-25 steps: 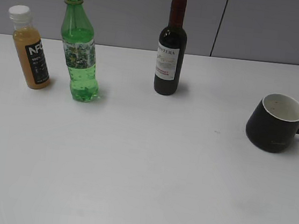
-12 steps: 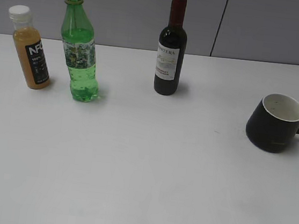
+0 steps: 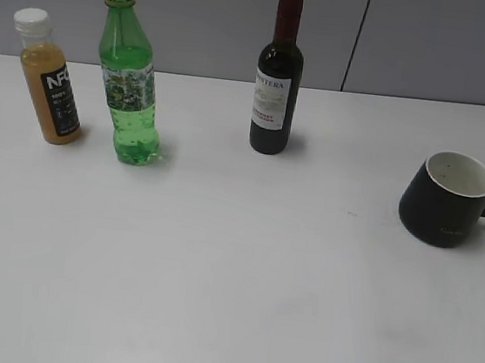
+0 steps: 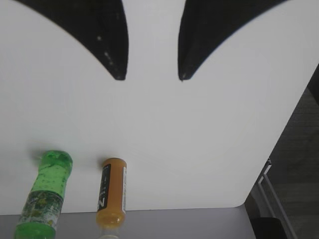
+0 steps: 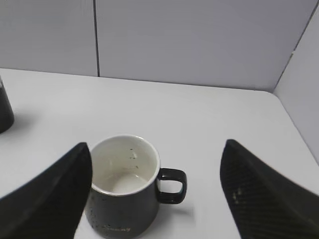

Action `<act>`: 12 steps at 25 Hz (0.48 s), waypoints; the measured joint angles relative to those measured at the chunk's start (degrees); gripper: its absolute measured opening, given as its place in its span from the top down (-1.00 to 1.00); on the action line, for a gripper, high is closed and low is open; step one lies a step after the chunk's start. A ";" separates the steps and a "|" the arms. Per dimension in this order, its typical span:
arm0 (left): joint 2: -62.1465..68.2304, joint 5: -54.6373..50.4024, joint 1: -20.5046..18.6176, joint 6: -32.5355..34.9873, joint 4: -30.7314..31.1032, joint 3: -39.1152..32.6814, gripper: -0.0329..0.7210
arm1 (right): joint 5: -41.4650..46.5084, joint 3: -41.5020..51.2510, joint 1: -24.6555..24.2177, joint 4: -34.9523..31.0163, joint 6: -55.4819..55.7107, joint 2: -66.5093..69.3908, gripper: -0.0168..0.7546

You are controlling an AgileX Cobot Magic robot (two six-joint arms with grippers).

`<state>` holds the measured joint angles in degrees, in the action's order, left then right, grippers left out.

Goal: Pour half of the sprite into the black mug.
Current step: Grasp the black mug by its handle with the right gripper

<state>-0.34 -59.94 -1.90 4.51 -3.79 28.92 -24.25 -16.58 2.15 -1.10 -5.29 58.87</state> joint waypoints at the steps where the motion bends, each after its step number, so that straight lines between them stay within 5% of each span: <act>1: 0.00 0.00 0.00 0.00 0.00 0.00 0.20 | -4.04 1.23 0.00 0.05 0.00 2.67 -0.62; 5: 0.00 0.00 0.00 0.00 0.00 0.00 0.20 | -16.75 4.01 0.00 -0.74 -0.02 12.53 -0.61; 12: 0.00 0.00 0.00 0.00 0.00 0.00 0.20 | -26.54 4.09 -0.33 -2.73 -0.13 24.31 -0.59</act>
<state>-0.34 -59.94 -1.90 4.51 -3.79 28.92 -50.79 -12.49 1.82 -3.83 -5.42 83.18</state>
